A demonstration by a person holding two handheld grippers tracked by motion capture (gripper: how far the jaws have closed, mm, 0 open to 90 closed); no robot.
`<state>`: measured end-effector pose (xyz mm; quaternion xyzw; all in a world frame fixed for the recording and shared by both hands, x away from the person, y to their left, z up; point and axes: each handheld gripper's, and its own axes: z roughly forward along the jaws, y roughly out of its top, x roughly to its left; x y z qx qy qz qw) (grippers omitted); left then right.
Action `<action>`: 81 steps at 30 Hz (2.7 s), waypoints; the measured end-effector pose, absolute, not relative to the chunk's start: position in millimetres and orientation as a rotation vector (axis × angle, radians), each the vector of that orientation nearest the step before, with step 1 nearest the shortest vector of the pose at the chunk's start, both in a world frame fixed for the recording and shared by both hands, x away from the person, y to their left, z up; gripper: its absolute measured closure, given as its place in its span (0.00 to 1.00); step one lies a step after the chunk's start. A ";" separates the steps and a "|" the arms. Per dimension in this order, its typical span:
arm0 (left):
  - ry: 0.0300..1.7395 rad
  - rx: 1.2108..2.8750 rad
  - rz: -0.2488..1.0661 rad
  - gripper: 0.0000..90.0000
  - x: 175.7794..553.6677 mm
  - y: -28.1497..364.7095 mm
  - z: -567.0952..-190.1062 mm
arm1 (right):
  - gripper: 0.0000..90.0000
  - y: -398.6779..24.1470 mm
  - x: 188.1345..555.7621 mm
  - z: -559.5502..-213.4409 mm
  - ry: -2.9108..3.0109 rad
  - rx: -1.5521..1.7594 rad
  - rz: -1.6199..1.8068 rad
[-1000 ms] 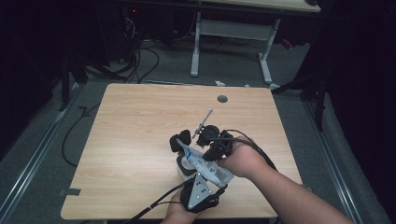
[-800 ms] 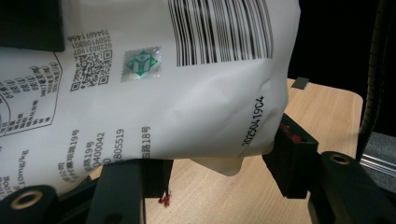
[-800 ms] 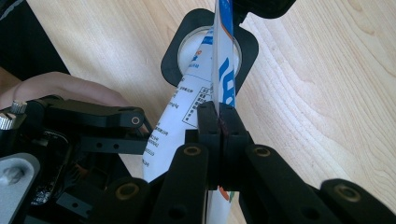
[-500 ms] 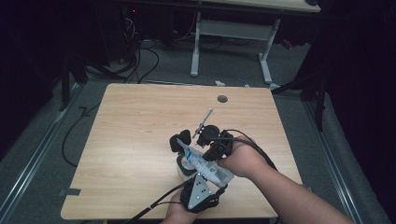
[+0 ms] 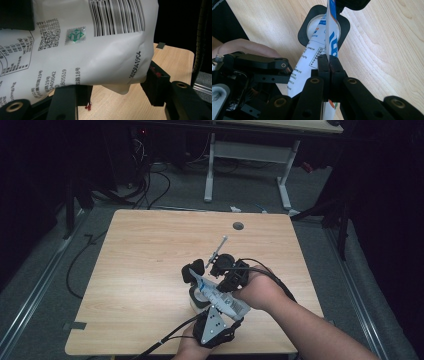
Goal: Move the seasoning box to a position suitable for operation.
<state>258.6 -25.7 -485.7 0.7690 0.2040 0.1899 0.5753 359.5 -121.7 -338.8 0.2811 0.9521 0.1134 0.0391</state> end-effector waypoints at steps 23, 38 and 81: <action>0.478 1.795 0.444 0.53 259.0 -25.6 -484.7 | 1.00 -121.3 360.3 -338.4 2.915 0.858 0.346; 0.476 1.796 0.446 0.54 261.6 -29.0 -484.2 | 1.00 -124.4 362.1 -338.0 2.903 0.868 0.340; 0.487 1.783 0.463 0.54 265.6 -25.4 -478.7 | 1.00 -118.1 366.9 -333.9 2.895 0.852 0.345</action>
